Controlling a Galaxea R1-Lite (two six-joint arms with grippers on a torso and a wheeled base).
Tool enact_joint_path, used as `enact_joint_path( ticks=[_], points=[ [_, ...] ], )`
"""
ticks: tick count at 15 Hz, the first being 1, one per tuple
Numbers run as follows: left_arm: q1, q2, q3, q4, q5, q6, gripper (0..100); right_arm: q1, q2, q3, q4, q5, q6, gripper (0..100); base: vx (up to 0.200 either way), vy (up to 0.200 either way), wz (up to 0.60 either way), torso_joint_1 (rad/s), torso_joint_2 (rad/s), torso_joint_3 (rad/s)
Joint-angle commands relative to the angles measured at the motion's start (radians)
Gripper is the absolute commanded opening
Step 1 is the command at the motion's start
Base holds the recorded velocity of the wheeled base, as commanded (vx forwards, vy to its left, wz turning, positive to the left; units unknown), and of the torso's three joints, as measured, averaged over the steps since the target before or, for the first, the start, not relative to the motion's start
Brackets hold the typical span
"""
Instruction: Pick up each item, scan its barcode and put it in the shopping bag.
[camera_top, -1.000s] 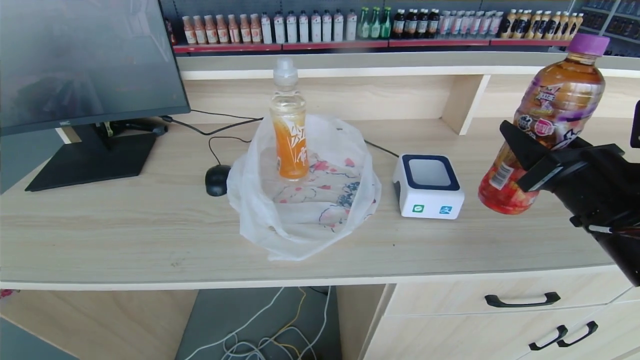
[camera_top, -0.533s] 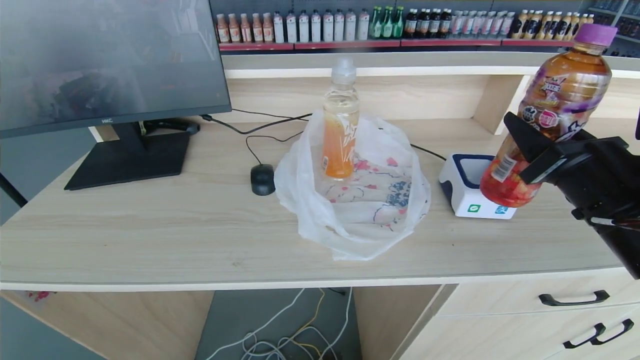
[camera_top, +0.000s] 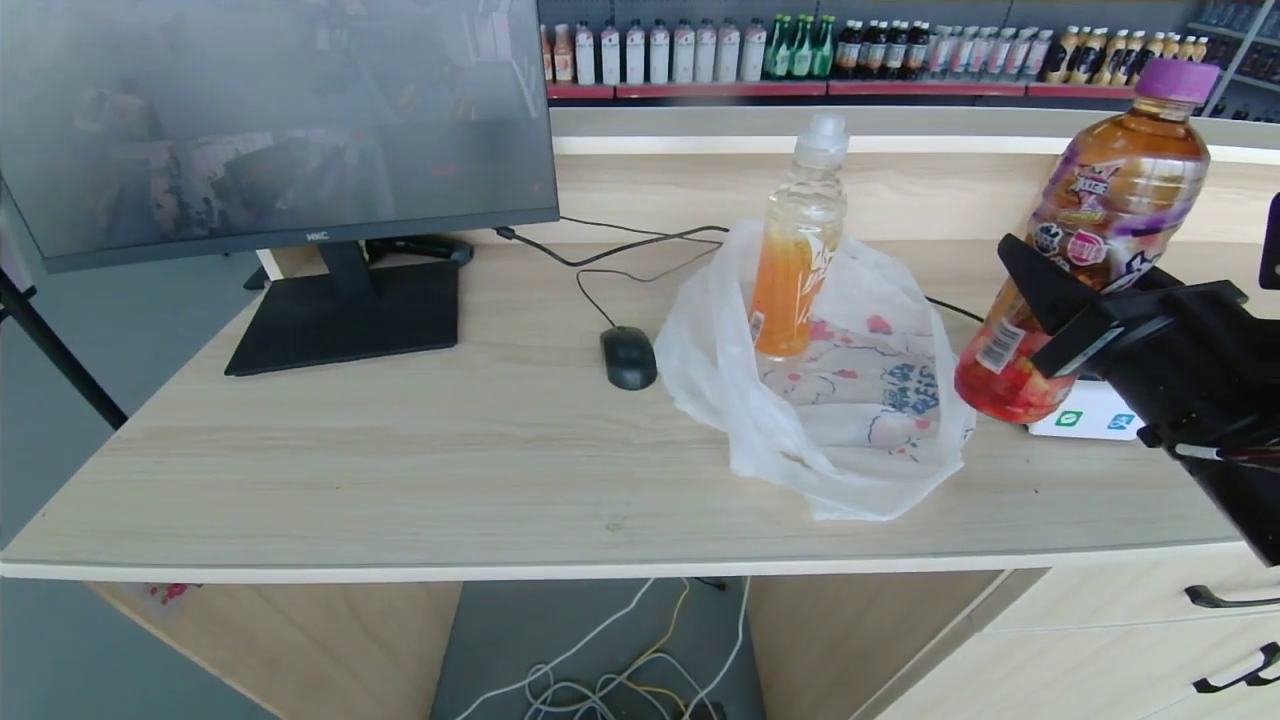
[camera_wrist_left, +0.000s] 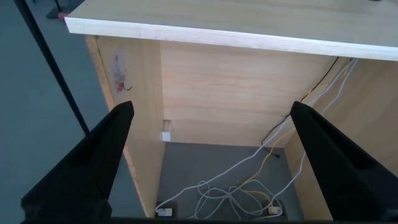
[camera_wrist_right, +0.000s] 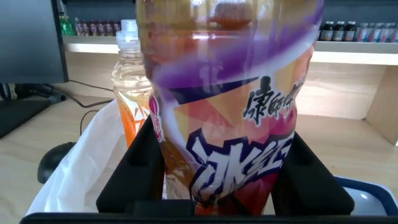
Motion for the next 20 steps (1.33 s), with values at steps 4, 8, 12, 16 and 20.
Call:
enact_joint_path(
  ticks=[4, 8, 12, 16, 20],
  points=[
    [0.001, 0.000, 0.000, 0.000, 0.000, 0.000, 100, 0.000, 0.001, 0.001, -0.001, -0.002, -0.003, 0, 0.000, 0.000, 0.00, 0.000, 0.00, 0.000],
    [0.001, 0.000, 0.000, 0.000, 0.000, 0.000, 100, 0.005, 0.024, -0.020, -0.002, 0.004, -0.008, 0, 0.000, 0.000, 0.00, 0.000, 0.00, 0.000],
    [0.001, 0.000, 0.000, 0.000, 0.000, 0.000, 100, 0.006, 0.104, -0.100, -0.004, 0.004, -0.008, 0, 0.000, 0.000, 0.00, 0.000, 0.00, 0.000],
    [0.001, 0.000, 0.000, 0.000, 0.000, 0.000, 100, 0.039, 0.174, -0.178, -0.004, 0.006, -0.009, 0, 0.000, 0.000, 0.00, 0.000, 0.00, 0.000],
    [0.001, 0.000, 0.000, 0.000, 0.000, 0.000, 100, 0.049, 0.237, -0.235, -0.004, 0.006, -0.014, 0, 0.000, 0.000, 0.00, 0.000, 0.00, 0.000]
  ],
)
